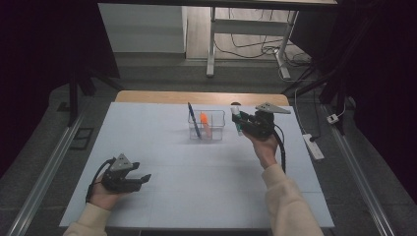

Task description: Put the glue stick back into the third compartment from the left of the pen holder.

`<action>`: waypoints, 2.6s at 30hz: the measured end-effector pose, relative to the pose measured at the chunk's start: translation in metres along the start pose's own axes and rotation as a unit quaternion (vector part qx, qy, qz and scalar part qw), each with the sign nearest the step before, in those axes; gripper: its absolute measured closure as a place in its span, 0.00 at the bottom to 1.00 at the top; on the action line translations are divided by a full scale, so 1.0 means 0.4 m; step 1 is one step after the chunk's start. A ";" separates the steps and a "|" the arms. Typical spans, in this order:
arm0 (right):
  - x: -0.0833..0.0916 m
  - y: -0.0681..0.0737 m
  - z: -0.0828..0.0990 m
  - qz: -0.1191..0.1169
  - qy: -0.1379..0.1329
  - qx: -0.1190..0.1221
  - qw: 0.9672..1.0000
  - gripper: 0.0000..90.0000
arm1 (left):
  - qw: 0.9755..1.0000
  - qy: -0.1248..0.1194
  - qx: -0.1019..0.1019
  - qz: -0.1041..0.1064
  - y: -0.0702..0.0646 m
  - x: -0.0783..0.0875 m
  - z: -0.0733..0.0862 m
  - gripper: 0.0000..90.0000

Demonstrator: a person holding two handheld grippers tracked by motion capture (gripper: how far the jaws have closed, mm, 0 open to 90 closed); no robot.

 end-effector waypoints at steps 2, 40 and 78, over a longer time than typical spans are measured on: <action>-0.007 0.001 -0.004 -0.002 -0.001 0.000 1.000 0.71 | 1.000 0.000 0.001 0.000 0.001 0.000 0.000 0.39; -0.155 0.024 -0.049 -0.016 -0.020 0.015 1.000 0.71 | 1.000 -0.004 0.013 0.003 0.008 -0.001 0.000 0.33; -0.154 0.008 -0.030 -0.017 0.018 0.013 1.000 0.55 | 1.000 0.001 0.009 0.004 0.008 -0.004 0.002 0.33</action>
Point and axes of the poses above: each handheld gripper's, and its own axes: x roughly backward along the jaws, z roughly out of its underside, y roughly to its left, the point moved 2 cm from there along -x, roughly forward along the jaws, and after that the axes turned 5 degrees about -x, right-handed, at the moved point
